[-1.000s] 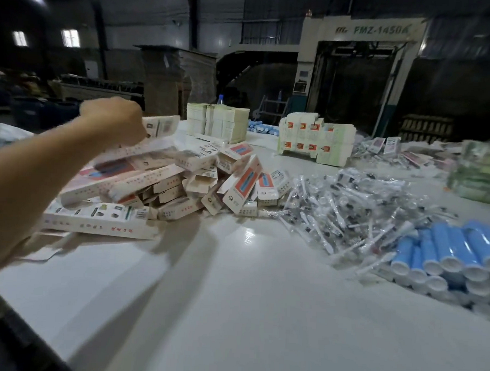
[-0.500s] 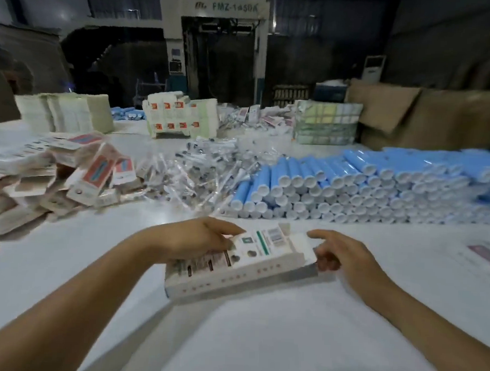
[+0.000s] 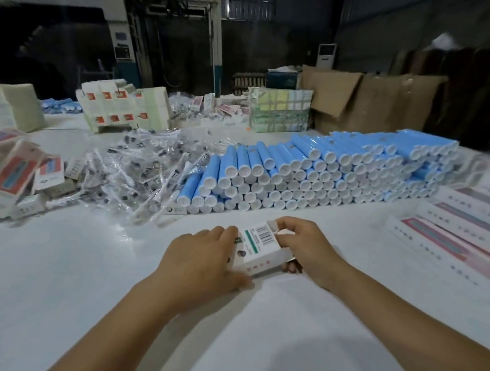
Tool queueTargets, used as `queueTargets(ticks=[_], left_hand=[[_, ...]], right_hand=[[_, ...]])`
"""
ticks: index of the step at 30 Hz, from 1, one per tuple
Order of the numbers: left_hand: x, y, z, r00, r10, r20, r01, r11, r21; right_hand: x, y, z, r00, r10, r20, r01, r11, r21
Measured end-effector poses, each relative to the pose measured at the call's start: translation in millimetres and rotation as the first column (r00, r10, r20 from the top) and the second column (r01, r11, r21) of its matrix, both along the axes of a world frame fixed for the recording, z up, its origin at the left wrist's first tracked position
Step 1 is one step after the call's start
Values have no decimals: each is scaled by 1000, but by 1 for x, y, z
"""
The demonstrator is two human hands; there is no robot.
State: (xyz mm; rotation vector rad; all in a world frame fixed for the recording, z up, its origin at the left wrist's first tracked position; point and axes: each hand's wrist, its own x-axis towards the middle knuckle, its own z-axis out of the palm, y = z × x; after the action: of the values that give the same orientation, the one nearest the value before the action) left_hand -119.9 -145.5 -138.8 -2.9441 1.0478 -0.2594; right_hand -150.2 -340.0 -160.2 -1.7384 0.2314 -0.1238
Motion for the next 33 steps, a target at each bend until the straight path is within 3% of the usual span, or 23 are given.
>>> queueTargets(ticks=[4,10,14,17,21,24,27,30,33], left_hand=[[-4,-5,-13,984,-52,173,64,996,-61],[-5,-8,-23,973,9,231,9,997,-76],[-8,-13,-29,970,12,241,-1,999,-48],[-9,-15,-32,974,-9,224,16,999,-30],[-9,-17,-25,982,3,189,1,1000,-20],[-7,-17,-24,974,-40,223,50,998,-43],[-4,-17,-29,965,-59,257,78,995,-63],[-4,-16,-30,968,-50,246,67,996,-59],[-6,-15,-29,982,-39,187,53,996,-68]], right_hand=[[-2,-2,0,1000,-23,0,23,1000,-3],[14,-24,38,956,-198,216,262,908,-326],[64,-47,88,916,-195,350,388,657,-647],[115,-61,119,925,-221,310,379,460,-803],[165,-73,130,953,-290,92,144,165,-976],[187,-77,124,935,-354,-36,-33,13,-999],[198,-78,126,924,-370,-96,-111,-18,-994],[195,-73,135,923,-352,-153,-149,38,-988],[179,-67,142,954,-295,-48,16,211,-977]])
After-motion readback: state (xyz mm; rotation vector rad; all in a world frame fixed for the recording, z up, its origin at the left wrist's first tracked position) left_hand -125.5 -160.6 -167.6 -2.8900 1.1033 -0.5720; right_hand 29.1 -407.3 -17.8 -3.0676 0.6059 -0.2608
